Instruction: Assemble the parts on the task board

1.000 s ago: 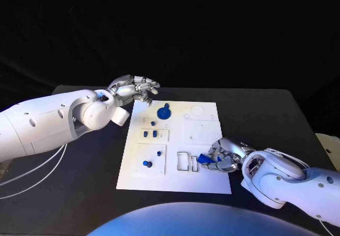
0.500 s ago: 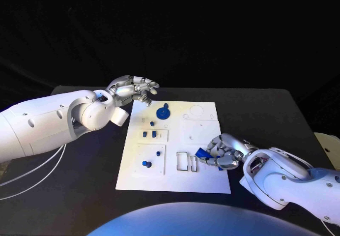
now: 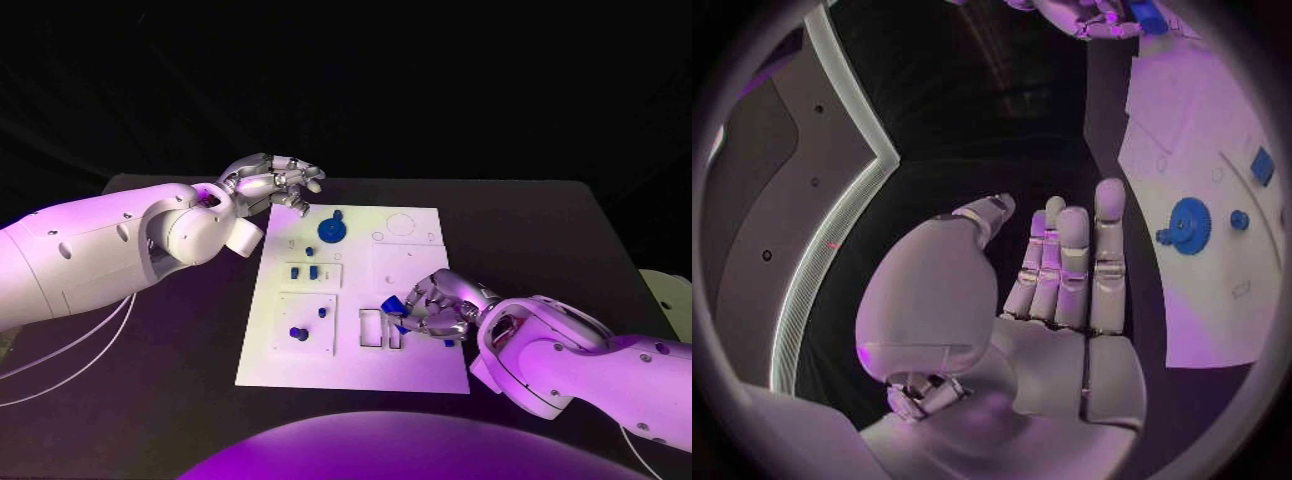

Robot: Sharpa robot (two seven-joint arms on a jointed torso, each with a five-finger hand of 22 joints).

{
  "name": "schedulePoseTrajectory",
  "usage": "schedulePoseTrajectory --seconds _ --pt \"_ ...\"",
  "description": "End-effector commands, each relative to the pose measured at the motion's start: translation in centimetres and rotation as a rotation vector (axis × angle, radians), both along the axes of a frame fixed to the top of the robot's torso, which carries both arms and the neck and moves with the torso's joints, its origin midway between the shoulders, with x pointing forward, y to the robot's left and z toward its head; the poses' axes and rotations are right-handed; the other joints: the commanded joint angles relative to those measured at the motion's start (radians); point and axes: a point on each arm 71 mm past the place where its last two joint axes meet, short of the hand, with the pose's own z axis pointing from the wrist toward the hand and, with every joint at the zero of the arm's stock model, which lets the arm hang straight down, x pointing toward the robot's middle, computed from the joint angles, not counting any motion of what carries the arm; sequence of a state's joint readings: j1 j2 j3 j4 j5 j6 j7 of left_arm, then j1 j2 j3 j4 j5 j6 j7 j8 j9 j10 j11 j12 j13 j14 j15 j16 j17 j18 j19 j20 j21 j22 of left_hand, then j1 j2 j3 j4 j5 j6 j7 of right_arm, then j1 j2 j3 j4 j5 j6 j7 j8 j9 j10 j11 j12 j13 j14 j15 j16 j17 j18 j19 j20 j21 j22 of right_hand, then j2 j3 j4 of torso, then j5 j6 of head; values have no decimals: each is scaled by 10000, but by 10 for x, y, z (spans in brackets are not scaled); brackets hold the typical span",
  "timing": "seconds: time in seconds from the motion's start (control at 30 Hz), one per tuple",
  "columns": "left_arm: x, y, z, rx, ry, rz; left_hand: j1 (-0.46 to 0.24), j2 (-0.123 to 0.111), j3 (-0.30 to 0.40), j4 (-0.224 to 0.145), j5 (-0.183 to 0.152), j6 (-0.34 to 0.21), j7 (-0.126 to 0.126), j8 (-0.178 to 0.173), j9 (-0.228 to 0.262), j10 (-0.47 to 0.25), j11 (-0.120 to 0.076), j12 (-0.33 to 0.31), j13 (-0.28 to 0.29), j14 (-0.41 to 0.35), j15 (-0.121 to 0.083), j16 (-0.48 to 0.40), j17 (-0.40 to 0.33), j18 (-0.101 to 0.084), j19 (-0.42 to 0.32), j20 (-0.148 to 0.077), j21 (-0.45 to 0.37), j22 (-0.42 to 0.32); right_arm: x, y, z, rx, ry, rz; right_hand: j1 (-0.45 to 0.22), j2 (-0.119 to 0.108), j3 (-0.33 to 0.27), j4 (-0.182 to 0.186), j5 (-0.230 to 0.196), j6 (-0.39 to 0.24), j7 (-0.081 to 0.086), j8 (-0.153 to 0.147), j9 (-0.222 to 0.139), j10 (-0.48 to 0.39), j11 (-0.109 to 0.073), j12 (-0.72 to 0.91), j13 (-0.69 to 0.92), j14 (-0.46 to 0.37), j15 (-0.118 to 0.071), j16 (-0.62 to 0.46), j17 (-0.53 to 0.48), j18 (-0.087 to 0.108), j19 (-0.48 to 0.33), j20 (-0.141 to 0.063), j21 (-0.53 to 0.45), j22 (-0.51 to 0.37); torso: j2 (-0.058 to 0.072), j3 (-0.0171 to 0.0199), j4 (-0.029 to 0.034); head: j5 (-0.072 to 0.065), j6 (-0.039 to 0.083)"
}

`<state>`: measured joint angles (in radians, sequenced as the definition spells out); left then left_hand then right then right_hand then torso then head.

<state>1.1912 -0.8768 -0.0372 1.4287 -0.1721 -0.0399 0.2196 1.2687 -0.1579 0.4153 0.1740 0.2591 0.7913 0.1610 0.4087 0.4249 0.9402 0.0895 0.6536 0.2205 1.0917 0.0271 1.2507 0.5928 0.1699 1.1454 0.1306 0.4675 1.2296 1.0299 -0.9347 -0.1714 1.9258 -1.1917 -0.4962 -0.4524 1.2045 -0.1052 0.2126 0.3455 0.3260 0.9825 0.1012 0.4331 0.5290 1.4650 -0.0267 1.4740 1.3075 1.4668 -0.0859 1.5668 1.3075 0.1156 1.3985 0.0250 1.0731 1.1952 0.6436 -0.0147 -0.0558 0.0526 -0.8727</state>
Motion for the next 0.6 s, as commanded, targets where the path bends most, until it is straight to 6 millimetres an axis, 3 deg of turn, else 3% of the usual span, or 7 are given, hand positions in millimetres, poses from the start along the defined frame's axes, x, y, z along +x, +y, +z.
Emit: schedulePoseTrajectory --seconds 0.03,0.23,0.43,0.6 --pt "-1 -4 1 -121 19 -219 88 24 21 64 -31 -65 -5 36 16 -35 24 -25 -12 -63 -10 -52 -10 92 -54 3 -42 -13 -3 6 -8 -164 787 180 -318 -149 600 -534 -5 774 -634 -34 142 418 -50 115 1630 1040 -37 40 2633 -86 -26 -44 -56 27 -2 -3 -7 -2 1" --pt "-1 -5 1 -121 30 -238 86 25 20 68 -30 -67 -4 36 16 -35 24 -24 -12 -67 -9 -55 -16 88 -47 3 -22 -7 -2 16 -12 -258 958 193 -771 -182 735 -532 -107 976 -685 6 151 537 -92 260 1817 1040 -71 40 2633 -92 -1 -69 -29 79 0 -3 -5 3 1" --pt "-1 -6 1 -119 47 -259 73 29 8 93 -25 -75 0 38 18 -38 28 -23 -13 -67 -7 -54 -12 91 -55 5 -35 -13 -2 21 -14 -329 1046 239 -803 -170 763 -535 -106 998 -694 12 153 566 -99 296 1860 1040 -76 40 2633 -91 1 -72 -31 81 7 6 14 45 1" --pt "-1 -5 1 -114 53 -254 73 29 8 93 -25 -75 0 38 18 -38 28 -23 -13 -67 -7 -54 -12 91 -55 5 -35 -13 -1 22 -14 -346 1075 221 -811 -174 767 -537 -109 1003 -696 13 153 572 -100 305 1870 1040 -77 40 2633 -92 3 -73 -29 83 -1 -7 -17 62 1"
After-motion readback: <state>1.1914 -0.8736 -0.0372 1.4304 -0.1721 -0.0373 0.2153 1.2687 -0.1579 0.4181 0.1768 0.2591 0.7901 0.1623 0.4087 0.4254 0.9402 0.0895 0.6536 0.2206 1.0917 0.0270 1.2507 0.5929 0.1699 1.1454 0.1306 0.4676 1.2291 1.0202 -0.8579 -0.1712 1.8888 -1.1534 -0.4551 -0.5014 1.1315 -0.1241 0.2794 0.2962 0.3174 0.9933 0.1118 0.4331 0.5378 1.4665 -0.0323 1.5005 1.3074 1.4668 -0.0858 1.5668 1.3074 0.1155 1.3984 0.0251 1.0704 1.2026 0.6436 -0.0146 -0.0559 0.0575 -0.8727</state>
